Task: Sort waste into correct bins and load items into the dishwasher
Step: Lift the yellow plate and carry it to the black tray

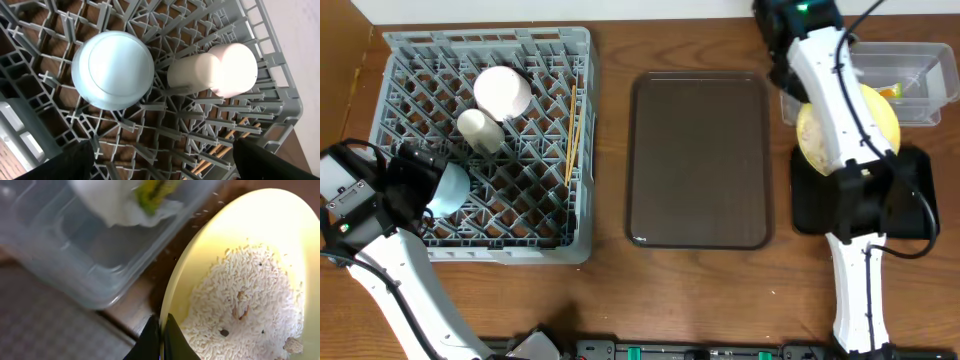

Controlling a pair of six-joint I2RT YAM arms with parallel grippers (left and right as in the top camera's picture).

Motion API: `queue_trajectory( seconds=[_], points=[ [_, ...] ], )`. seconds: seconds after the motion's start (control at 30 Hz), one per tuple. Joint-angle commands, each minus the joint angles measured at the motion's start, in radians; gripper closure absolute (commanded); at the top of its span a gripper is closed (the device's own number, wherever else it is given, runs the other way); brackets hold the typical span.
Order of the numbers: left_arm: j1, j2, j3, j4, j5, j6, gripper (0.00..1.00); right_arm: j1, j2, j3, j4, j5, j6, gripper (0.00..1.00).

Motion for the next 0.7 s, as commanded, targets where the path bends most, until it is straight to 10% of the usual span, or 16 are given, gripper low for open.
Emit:
queue_trajectory(
  seconds=[0.0, 0.67],
  points=[
    [0.000, 0.006, 0.002, 0.000, 0.008, 0.002, 0.10, -0.047, -0.021, 0.023, -0.013, -0.012, 0.081, 0.98],
    [0.000, 0.005, 0.002, 0.000, 0.008, 0.002, 0.10, -0.338, -0.023, 0.022, -0.023, -0.512, -0.161, 0.99]
  ],
)
